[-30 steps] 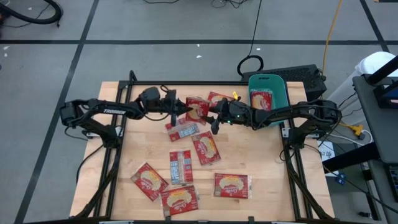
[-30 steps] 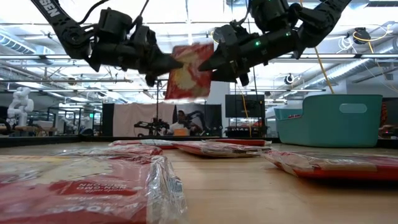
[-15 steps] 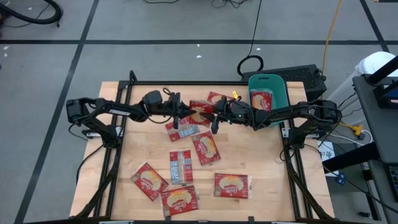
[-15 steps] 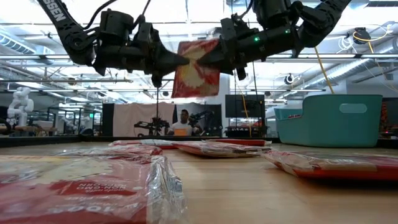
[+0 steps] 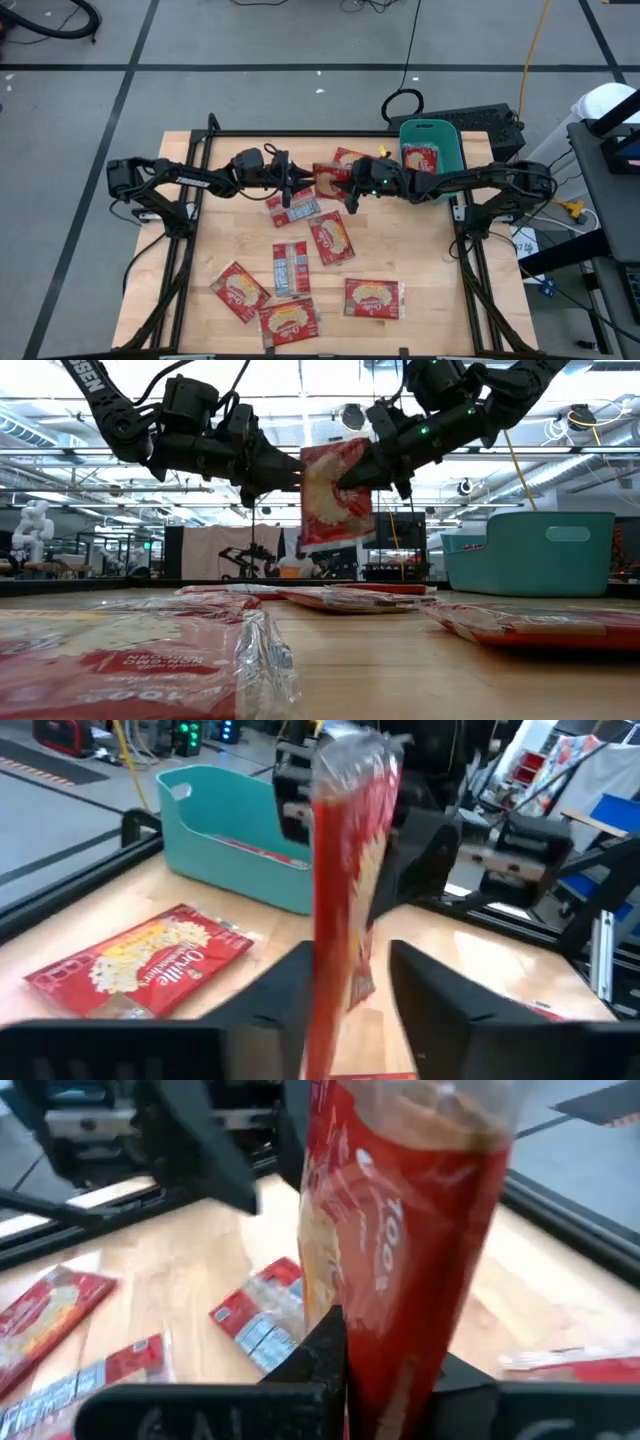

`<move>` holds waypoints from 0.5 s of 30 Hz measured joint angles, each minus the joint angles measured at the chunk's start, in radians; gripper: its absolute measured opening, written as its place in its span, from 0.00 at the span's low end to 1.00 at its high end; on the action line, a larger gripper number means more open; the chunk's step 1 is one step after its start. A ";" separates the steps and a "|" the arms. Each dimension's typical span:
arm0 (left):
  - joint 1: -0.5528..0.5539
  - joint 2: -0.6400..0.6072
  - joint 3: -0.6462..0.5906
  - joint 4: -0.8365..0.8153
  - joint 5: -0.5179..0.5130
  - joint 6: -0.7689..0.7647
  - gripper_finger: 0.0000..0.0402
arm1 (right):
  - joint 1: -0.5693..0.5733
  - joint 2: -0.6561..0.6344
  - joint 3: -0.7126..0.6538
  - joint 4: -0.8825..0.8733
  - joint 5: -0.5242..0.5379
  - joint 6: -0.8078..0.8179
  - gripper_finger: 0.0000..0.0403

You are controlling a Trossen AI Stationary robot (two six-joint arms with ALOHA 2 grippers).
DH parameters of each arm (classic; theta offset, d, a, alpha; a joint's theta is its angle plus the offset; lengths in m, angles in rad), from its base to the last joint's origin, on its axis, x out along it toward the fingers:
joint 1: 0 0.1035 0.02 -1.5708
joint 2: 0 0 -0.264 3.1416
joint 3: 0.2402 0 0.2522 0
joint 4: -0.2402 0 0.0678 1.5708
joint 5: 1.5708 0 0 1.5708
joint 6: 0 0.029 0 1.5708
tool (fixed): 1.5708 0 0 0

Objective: Sort popcorn bags into baskets
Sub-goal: Put the red popcorn bag into the green bin

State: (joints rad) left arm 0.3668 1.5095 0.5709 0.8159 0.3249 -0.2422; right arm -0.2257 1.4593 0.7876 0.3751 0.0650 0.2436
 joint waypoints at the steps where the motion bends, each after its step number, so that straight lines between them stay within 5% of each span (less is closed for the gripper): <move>1: 0.000 -0.001 0.000 -0.006 -0.009 -0.003 0.42 | -0.009 -0.022 0.000 -0.031 0.004 0.002 0.06; 8: 0.000 -0.002 0.000 -0.057 -0.020 0.013 0.62 | -0.120 -0.239 0.000 -0.219 -0.026 -0.001 0.03; 15: -0.003 -0.001 0.000 -0.089 -0.021 0.046 0.60 | -0.356 -0.413 0.002 -0.373 -0.207 0.029 0.03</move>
State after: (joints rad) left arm 0.3641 1.5082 0.5713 0.7268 0.3042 -0.1959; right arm -0.5814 1.0465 0.7898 0.0024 -0.1421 0.2728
